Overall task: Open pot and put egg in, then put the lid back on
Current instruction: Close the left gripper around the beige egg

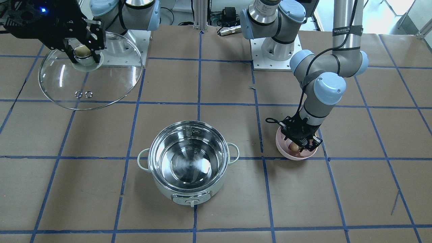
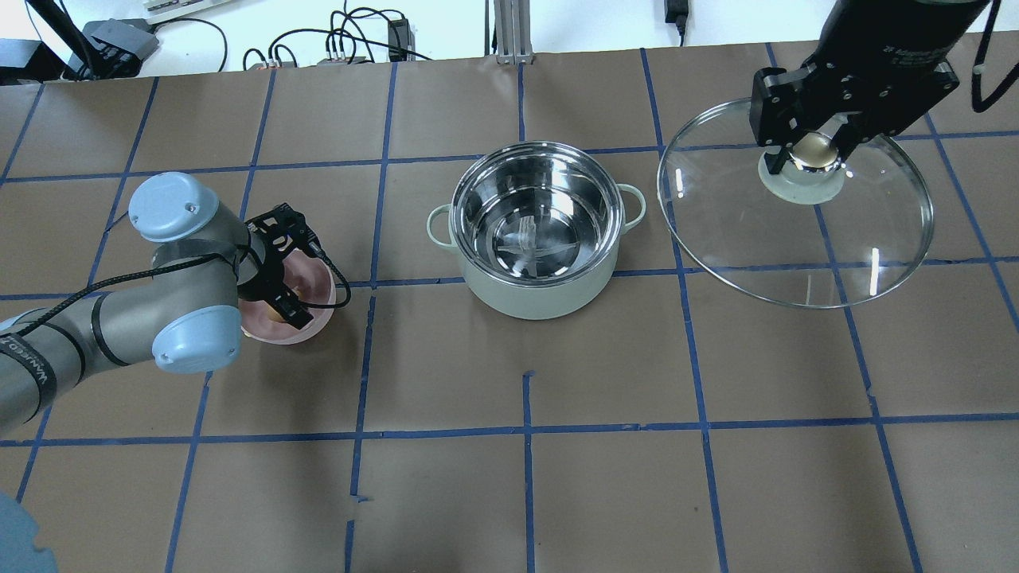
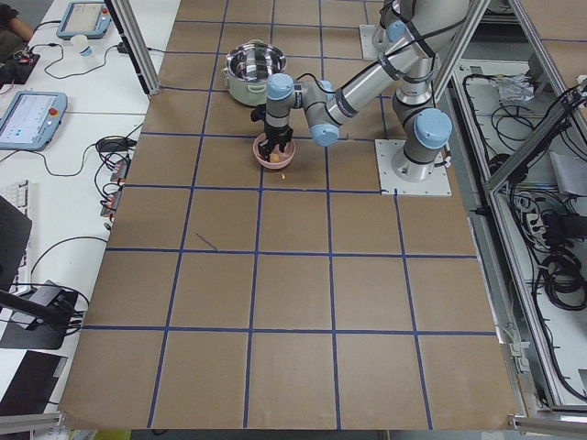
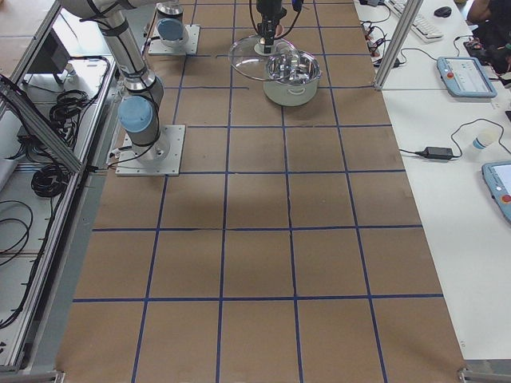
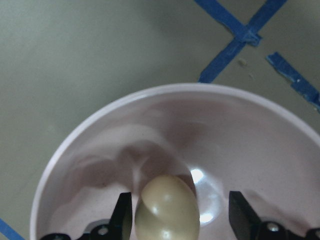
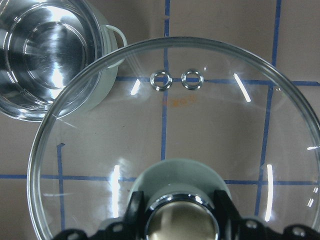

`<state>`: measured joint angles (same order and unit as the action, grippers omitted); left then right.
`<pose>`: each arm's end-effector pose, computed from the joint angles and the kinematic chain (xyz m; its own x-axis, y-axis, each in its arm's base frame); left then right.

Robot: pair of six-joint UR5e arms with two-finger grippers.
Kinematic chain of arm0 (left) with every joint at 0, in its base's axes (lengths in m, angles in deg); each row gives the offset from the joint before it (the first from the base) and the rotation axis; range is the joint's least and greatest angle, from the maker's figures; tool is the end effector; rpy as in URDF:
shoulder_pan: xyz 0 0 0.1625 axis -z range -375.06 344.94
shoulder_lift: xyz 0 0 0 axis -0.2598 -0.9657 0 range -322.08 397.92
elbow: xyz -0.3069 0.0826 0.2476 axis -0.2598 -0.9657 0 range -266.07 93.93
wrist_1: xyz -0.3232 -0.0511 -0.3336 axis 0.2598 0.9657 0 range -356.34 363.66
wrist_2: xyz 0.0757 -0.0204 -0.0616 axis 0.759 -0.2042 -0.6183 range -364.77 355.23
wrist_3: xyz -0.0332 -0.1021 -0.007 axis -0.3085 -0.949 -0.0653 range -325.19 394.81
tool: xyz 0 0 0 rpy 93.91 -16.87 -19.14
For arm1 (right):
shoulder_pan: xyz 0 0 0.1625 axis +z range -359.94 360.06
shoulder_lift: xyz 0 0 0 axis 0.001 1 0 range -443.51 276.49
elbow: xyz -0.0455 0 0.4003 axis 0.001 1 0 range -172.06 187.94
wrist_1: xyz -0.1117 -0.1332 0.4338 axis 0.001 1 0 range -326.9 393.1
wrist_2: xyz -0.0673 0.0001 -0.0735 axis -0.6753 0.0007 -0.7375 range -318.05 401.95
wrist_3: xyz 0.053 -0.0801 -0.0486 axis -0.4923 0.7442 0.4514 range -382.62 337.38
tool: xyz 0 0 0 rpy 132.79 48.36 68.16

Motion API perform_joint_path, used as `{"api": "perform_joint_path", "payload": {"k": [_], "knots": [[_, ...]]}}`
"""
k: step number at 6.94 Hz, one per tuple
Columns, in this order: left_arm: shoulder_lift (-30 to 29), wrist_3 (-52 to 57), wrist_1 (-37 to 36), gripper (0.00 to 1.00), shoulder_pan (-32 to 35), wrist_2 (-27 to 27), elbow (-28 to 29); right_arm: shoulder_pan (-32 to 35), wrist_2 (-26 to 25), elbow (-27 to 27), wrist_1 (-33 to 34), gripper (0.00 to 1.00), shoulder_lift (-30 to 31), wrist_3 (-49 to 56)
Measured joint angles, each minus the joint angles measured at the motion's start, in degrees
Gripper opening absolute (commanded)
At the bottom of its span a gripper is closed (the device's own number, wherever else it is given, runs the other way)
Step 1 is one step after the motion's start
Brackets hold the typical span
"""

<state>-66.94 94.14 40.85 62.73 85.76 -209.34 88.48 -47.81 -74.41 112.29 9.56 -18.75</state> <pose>-0.0214 -0.5268 0.1193 -0.6797 0.7296 -0.0748 0.7330 0.6794 -0.0337 0.1195 -0.5215 0.5404 -0.9992 -0.0400 -0.0043 -0.0400 0.9992 0.0012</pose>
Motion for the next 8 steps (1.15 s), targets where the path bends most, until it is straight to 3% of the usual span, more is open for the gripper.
{"api": "perform_joint_path", "payload": {"k": [1, 4, 5, 8], "knots": [[0.0, 0.0, 0.1, 0.72, 0.0, 0.0, -0.1, 0.0, 0.0, 0.0, 0.0, 0.08, 0.0, 0.0], [-0.7, 0.2, 0.2, 0.51, 0.0, 0.0, 0.0, 0.1, 0.0, 0.0, 0.1, 0.08, 0.0, 0.0], [-0.9, 0.3, 0.2, 0.17, 0.0, 0.0, 0.1, 0.1, 0.0, 0.0, 0.1, 0.08, 0.0, 0.0], [-0.9, -0.4, 0.0, 0.13, 0.0, -0.1, 0.1, 0.0, 0.0, 0.0, 0.1, 0.08, 0.0, 0.0]]}}
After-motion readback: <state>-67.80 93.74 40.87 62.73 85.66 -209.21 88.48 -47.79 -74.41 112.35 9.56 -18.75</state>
